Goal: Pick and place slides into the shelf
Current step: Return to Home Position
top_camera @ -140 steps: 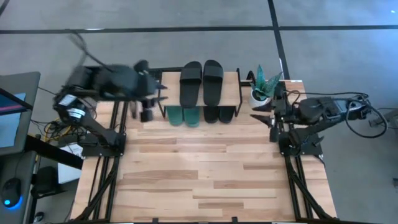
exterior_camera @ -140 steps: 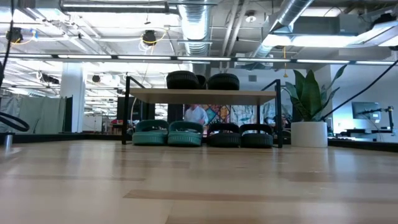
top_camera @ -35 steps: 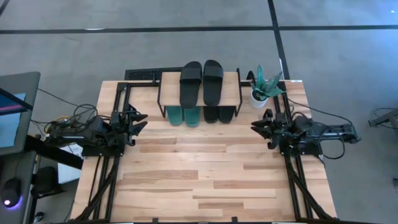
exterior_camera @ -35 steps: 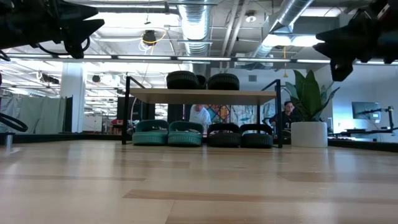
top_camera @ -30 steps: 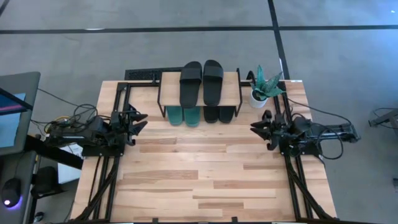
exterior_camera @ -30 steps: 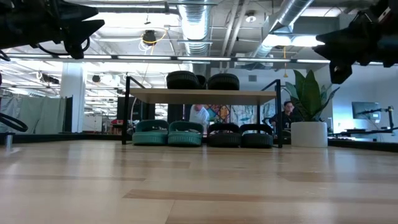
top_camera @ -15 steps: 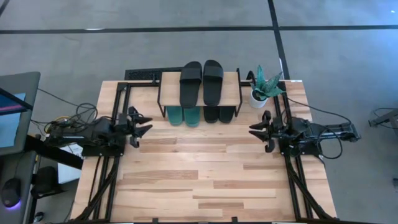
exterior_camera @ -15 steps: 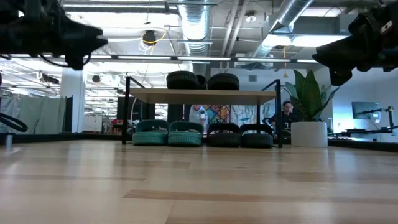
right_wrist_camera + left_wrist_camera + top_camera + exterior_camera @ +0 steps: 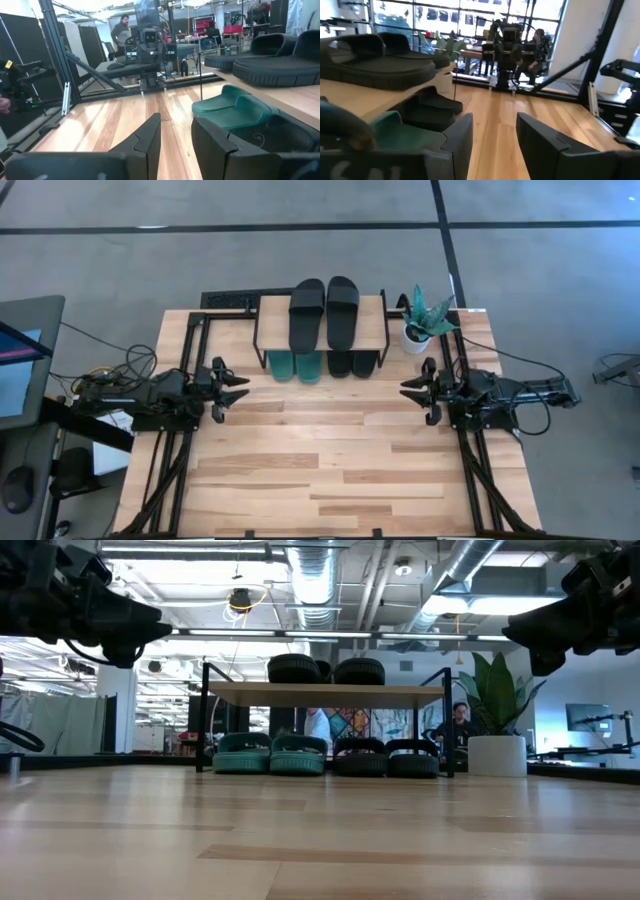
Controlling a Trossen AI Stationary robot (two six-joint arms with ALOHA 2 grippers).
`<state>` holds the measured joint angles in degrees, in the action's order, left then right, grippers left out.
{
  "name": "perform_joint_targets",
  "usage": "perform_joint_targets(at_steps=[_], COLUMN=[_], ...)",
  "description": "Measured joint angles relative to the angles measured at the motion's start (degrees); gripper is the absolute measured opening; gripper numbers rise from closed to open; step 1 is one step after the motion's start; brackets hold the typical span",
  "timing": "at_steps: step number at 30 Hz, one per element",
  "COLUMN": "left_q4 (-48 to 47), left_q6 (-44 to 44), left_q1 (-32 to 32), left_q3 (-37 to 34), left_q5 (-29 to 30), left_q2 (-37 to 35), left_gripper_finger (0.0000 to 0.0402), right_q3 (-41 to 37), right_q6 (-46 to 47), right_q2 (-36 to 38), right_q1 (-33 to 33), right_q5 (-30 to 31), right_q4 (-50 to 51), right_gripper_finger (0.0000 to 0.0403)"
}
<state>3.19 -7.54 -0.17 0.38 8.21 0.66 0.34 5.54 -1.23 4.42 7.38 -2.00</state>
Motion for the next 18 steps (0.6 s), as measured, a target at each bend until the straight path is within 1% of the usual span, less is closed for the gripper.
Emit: perform_joint_targets(at_steps=[9, 18], left_q4=[-0.93, -1.02], left_q6=[-0.6, -0.58], left_q1=[-0.02, -0.02], left_q3=[0.0, 0.0], left_q5=[-5.4, -5.6], left_q2=[-0.01, -0.01], left_gripper_finger=[0.0139, 0.0139], right_q3=[-0.02, -0.04], right_q6=[0.0, 0.0], right_q2=[0.0, 0.0], right_q1=[-0.01, -0.01], right_q5=[0.04, 0.12], right_q4=[-0.02, -0.04], right_gripper_finger=[0.0098, 0.0098])
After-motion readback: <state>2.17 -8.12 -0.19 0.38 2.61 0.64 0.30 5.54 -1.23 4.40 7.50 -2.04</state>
